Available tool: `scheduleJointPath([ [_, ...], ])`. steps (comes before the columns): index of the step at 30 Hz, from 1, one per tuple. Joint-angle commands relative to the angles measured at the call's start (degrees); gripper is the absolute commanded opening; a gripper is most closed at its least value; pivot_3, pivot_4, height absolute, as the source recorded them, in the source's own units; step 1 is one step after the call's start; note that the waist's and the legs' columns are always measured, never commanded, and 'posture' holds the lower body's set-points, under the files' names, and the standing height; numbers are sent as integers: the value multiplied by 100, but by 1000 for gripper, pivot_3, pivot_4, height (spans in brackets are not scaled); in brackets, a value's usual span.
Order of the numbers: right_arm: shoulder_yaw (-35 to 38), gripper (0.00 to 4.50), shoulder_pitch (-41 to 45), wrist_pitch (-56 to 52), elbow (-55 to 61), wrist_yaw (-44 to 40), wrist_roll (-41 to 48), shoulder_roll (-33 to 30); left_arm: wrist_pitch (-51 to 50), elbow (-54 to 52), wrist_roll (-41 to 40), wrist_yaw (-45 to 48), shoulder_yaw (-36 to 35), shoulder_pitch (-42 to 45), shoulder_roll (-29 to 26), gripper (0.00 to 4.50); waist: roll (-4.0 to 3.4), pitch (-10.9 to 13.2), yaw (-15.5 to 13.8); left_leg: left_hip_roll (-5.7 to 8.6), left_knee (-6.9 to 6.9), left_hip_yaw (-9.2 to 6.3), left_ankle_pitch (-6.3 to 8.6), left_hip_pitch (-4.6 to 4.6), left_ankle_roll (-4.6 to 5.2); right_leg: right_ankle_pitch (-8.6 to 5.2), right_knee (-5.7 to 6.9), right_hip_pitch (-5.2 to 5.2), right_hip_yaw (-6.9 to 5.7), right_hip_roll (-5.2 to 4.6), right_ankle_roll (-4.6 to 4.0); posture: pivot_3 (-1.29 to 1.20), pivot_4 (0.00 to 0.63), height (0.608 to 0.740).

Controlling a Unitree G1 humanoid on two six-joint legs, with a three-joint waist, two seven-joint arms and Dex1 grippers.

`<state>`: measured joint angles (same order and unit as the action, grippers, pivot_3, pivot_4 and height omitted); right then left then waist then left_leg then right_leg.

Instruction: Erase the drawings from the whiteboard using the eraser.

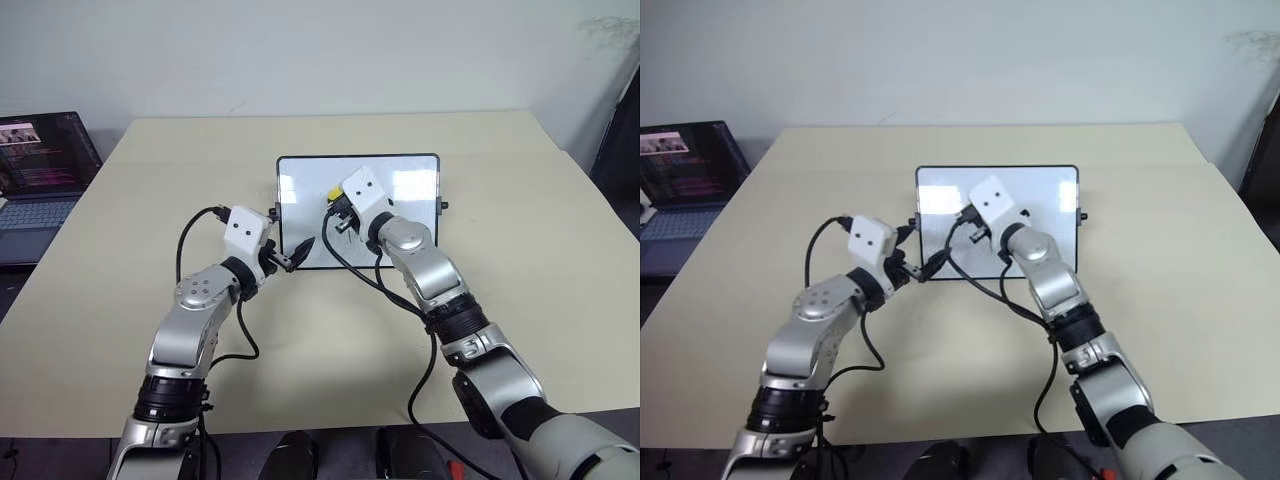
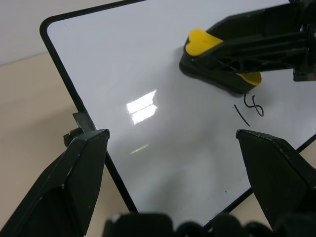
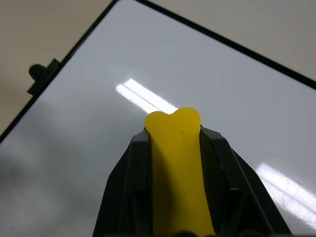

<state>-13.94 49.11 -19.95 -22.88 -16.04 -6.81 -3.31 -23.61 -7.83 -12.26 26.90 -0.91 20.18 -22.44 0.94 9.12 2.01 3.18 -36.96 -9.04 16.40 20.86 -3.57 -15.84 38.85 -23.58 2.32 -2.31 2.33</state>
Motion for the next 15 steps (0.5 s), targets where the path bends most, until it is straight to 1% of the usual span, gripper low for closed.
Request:
scheduleJointPath([
  [1,-6,996,214,183,-54,40,-118,-6,32,-262,-27,-31,-141,27,-62,4500,0,0,7,0,0,0,0,0,0,0,0,0,0,0,0,0,150,740],
  [8,-59,996,3,110,45,-4,-271,-185,58,-200,-3,-24,-160,74,-68,4500,0,0,3,0,-1,0,0,-1,0,0,2,1,0,0,0,0,150,740],
  [15,-108,996,-359,-68,362,-182,-388,-526,84,-136,2,1,-170,101,-80,4500,1,-1,-21,2,-4,-2,0,-2,1,0,2,7,-3,0,0,0,150,740],
])
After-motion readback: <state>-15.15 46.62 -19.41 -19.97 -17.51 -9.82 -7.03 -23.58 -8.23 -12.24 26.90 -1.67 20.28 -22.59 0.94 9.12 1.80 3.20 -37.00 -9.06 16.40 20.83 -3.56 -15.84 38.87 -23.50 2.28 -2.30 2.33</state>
